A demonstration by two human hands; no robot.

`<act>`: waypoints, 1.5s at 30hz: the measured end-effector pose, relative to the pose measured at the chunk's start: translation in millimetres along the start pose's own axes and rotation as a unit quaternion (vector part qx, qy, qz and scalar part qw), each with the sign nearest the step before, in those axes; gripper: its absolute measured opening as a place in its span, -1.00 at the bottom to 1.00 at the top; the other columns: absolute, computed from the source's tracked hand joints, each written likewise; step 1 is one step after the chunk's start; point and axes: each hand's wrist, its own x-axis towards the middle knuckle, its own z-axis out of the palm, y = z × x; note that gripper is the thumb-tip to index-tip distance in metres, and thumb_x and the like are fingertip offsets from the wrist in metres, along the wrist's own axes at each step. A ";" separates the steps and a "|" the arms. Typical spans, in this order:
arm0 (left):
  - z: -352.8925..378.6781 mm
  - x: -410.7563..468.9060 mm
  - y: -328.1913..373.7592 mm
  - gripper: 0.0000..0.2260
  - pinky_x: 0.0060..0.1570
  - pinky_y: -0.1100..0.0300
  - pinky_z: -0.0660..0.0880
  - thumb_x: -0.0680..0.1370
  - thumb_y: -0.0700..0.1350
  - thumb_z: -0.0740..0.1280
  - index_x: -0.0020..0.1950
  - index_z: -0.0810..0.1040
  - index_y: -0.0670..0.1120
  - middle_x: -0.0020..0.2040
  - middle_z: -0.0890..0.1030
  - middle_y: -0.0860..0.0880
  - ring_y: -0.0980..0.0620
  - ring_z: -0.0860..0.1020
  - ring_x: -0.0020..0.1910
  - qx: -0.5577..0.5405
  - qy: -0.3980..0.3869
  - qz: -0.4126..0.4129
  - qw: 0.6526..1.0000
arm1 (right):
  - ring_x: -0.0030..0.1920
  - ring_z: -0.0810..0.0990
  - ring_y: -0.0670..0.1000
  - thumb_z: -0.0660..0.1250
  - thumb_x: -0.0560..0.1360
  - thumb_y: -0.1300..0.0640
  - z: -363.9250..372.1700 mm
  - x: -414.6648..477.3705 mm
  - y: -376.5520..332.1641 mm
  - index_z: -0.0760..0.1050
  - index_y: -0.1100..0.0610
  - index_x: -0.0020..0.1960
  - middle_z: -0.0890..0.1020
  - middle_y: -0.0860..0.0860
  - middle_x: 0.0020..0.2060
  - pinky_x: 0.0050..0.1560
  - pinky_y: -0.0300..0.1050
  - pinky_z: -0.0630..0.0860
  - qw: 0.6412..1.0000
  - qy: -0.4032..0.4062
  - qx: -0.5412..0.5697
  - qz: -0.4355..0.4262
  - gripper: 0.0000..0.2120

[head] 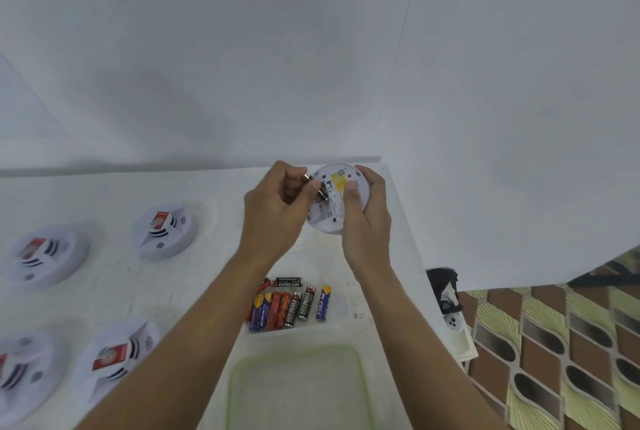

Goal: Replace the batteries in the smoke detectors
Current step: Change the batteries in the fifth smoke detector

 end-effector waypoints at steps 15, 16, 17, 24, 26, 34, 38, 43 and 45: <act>-2.4 -26.7 -22.7 -0.62 0.04 0.27 0.35 0.63 0.04 0.16 0.27 0.60 -0.13 0.17 0.48 -0.01 0.04 0.40 0.13 0.212 -0.057 0.157 0.963 | 0.07 0.65 -0.06 0.20 0.68 0.13 6.8 3.3 1.3 0.46 0.02 0.26 0.63 -0.04 0.07 -0.04 -0.19 0.60 0.997 0.004 0.058 0.052 -0.82; -5.6 -25.4 -22.6 -0.61 0.06 0.32 0.31 0.63 0.06 0.14 0.28 0.59 -0.11 0.16 0.46 0.03 0.09 0.39 0.13 0.211 -0.080 0.149 0.963 | 0.07 0.64 -0.07 0.21 0.68 0.12 6.3 3.3 1.8 0.46 0.02 0.27 0.63 -0.04 0.07 -0.05 -0.21 0.59 0.997 0.002 0.053 0.055 -0.82; -10.4 -22.4 -22.4 -0.62 0.07 0.37 0.30 0.64 0.06 0.14 0.27 0.60 -0.09 0.15 0.46 0.07 0.14 0.40 0.12 0.198 -0.107 0.131 0.966 | 0.05 0.64 -0.11 0.21 0.68 0.12 5.6 3.3 2.1 0.45 0.01 0.26 0.62 -0.06 0.06 -0.05 -0.22 0.59 0.997 -0.002 0.044 0.056 -0.82; -48.3 15.2 -32.4 -0.80 -0.06 0.31 0.39 0.57 -0.06 0.30 -0.07 0.69 -0.12 -0.02 0.58 0.00 0.11 0.53 -0.01 0.233 -0.067 0.149 0.959 | 0.02 0.60 -0.20 0.18 0.68 0.07 3.8 -4.1 3.1 0.41 -0.02 0.28 0.59 -0.13 0.02 -0.18 -0.40 0.53 0.998 -0.043 -0.019 0.039 -0.81; -56.5 31.3 -38.2 -0.89 -0.05 0.18 0.37 0.54 -0.10 0.39 -0.05 0.68 -0.12 -0.08 0.63 -0.04 -0.04 0.53 -0.03 0.329 -0.092 0.149 0.928 | 0.02 0.59 -0.21 0.18 0.68 0.06 3.1 -6.6 4.0 0.40 -0.02 0.29 0.59 -0.15 0.02 -0.17 -0.41 0.53 0.998 -0.046 -0.023 0.036 -0.81; -48.0 64.7 -42.2 -0.69 0.21 0.00 0.29 0.54 0.16 0.31 0.18 0.56 0.02 0.19 0.54 0.02 -0.06 0.39 0.25 0.662 -0.286 0.016 0.693 | -0.02 0.59 -0.28 0.19 0.68 0.06 0.5 -10.2 1.4 0.41 -0.01 0.30 0.60 -0.14 0.02 -0.16 -0.38 0.53 0.998 -0.057 -0.022 0.030 -0.79; -42.1 63.5 -36.0 -0.80 0.25 -0.11 0.19 0.57 0.05 0.24 0.11 0.51 -0.01 0.02 0.44 -0.01 -0.10 0.33 0.28 0.734 -0.317 0.014 0.600 | 0.00 0.59 -0.22 0.19 0.68 0.06 -2.1 -12.0 1.2 0.41 -0.03 0.28 0.60 -0.14 0.02 -0.16 -0.38 0.53 0.998 -0.054 -0.024 0.028 -0.81; -40.2 64.3 -38.8 -0.89 0.20 -0.11 0.19 0.46 -0.21 0.23 -0.10 0.43 -0.01 -0.11 0.40 0.05 -0.07 0.35 0.14 0.737 -0.297 0.015 0.607 | 0.04 0.59 -0.19 0.19 0.68 0.07 -3.9 -14.1 0.9 0.41 -0.04 0.28 0.59 -0.15 0.02 -0.18 -0.39 0.53 0.998 -0.050 -0.024 0.028 -0.81; -41.6 64.2 -41.9 -0.86 0.14 -0.08 0.19 0.43 -0.19 0.26 -0.07 0.47 0.03 -0.12 0.45 0.08 -0.04 0.32 0.04 0.724 -0.283 0.018 0.628 | 0.04 0.59 -0.17 0.19 0.68 0.08 -4.5 -14.6 -0.2 0.40 -0.04 0.28 0.59 -0.13 0.02 -0.20 -0.39 0.52 0.998 -0.050 -0.021 0.026 -0.82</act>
